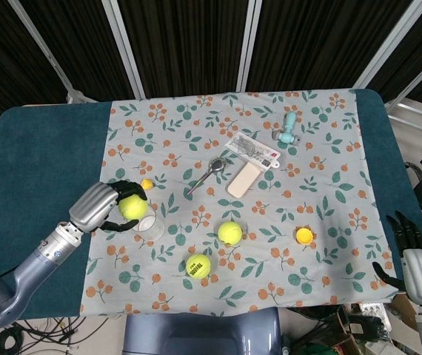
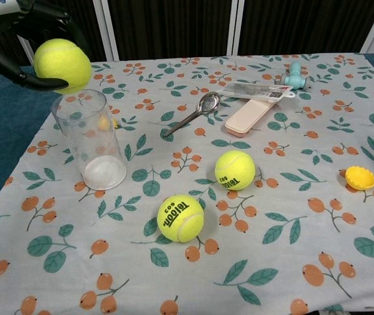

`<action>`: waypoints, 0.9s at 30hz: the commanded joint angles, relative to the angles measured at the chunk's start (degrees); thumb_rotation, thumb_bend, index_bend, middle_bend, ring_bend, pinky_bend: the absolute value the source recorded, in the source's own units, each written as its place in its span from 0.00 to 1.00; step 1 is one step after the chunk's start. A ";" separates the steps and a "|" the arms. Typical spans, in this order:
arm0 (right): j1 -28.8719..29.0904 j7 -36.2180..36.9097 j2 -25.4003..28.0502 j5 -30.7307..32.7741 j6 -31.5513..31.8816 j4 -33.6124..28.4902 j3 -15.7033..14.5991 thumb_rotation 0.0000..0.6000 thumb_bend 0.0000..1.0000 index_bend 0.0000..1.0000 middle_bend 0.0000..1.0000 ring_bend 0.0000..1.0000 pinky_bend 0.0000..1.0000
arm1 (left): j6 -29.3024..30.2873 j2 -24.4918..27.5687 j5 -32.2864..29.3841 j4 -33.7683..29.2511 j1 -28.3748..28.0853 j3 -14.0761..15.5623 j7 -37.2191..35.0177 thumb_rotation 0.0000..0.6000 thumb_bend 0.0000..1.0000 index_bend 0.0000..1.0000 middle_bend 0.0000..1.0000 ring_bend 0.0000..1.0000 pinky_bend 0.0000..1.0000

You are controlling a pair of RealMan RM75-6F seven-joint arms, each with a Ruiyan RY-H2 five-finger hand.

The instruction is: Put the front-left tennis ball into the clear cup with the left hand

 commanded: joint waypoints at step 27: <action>0.06 0.10 -0.01 0.15 -0.24 0.05 0.00 1.00 0.17 0.00 0.00 0.07 0.24 | 7.07 4.44 2.90 -2.07 2.89 -0.02 3.49 1.00 0.05 0.29 0.23 0.14 0.21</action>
